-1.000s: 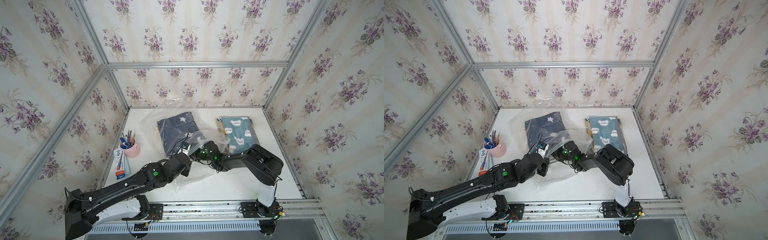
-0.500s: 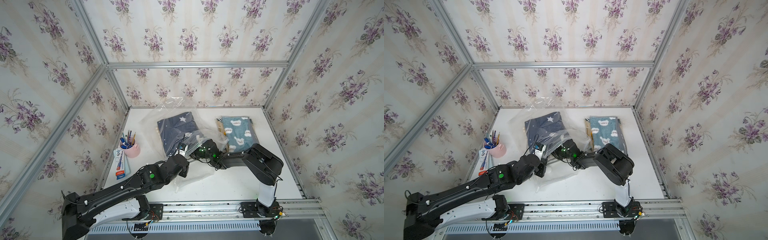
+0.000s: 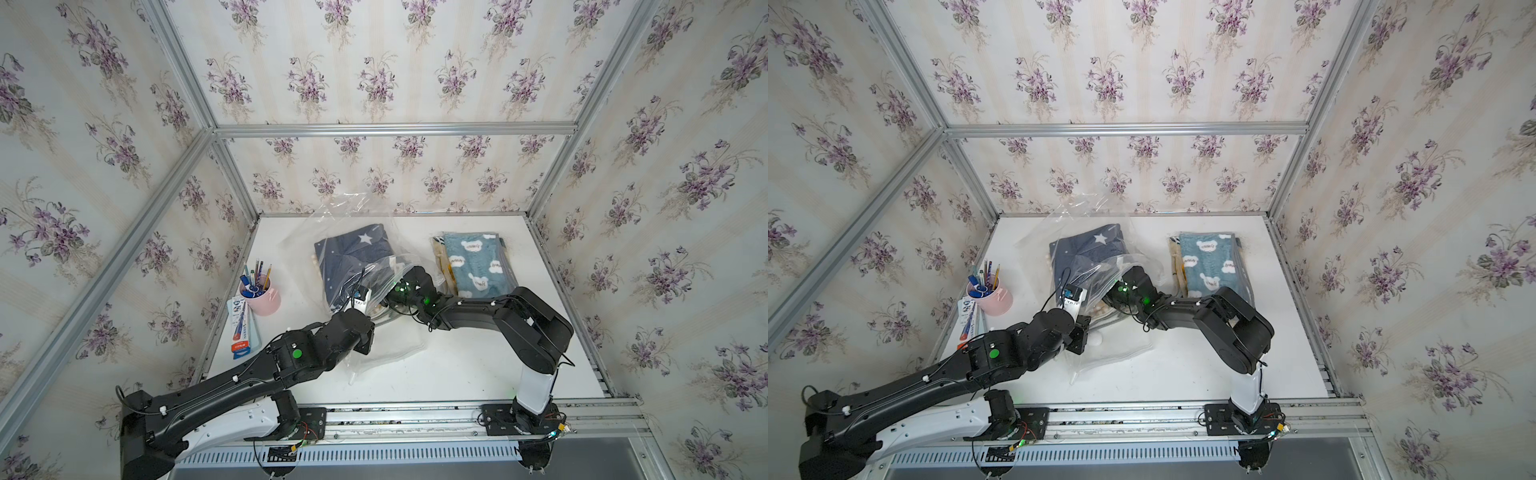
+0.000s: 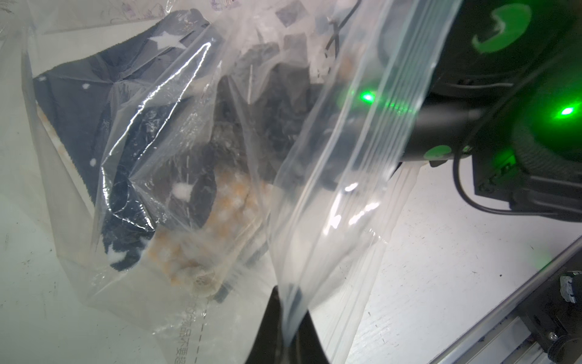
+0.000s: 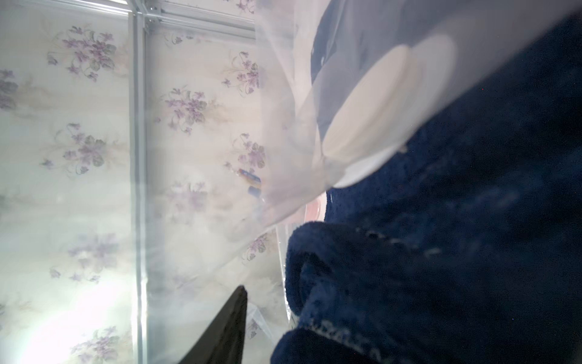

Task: Take the blanket out of the vacuum bag
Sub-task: Take out the blanket from the vacuum bag.

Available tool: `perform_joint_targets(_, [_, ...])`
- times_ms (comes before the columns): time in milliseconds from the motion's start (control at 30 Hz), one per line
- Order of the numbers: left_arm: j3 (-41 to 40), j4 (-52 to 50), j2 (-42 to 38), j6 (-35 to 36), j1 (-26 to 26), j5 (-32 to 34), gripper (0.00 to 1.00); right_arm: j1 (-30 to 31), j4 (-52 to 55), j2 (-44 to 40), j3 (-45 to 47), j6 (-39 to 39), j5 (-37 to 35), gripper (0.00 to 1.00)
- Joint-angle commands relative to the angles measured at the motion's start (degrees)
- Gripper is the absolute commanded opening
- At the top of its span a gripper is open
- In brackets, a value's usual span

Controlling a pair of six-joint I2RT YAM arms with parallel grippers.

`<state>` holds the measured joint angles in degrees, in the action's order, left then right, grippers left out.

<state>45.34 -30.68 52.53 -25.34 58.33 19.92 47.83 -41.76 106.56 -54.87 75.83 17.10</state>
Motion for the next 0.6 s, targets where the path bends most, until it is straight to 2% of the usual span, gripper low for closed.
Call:
perform_joint_targets(0, [0.23, -0.87, -0.33, 0.30, -0.05, 0.40, 0.09, -0.11, -1.32, -0.83, 1.37, -0.41, -0.69, 0.52])
perform_joint_targets(100, [-0.16, -0.46, -0.50, 0.21, -0.10, 0.38, 0.09, -0.11, -2.84, -0.50, 3.30, 0.73, -1.00, 0.54])
perform_joint_targets(200, [-0.25, -0.04, -0.09, 0.21, -0.10, 0.18, 0.09, -0.07, -4.50, 0.11, 5.21, 2.56, -1.45, 0.59])
perform_joint_targets(267, [-0.26, 0.22, 0.24, 0.21, -0.05, -0.03, 0.09, -0.11, -6.76, 0.30, 6.78, 4.14, -2.37, 0.70])
perform_joint_targets(300, [-0.41, 0.40, 0.35, 0.21, -0.05, -0.14, 0.09, -0.10, -7.56, 0.28, 7.38, 4.67, -3.00, 0.72])
perform_joint_targets(567, [-1.00, 1.55, 0.55, 0.02, -0.06, -0.64, 0.09, -0.11, -9.83, 1.35, 7.89, 8.57, -7.82, 0.74])
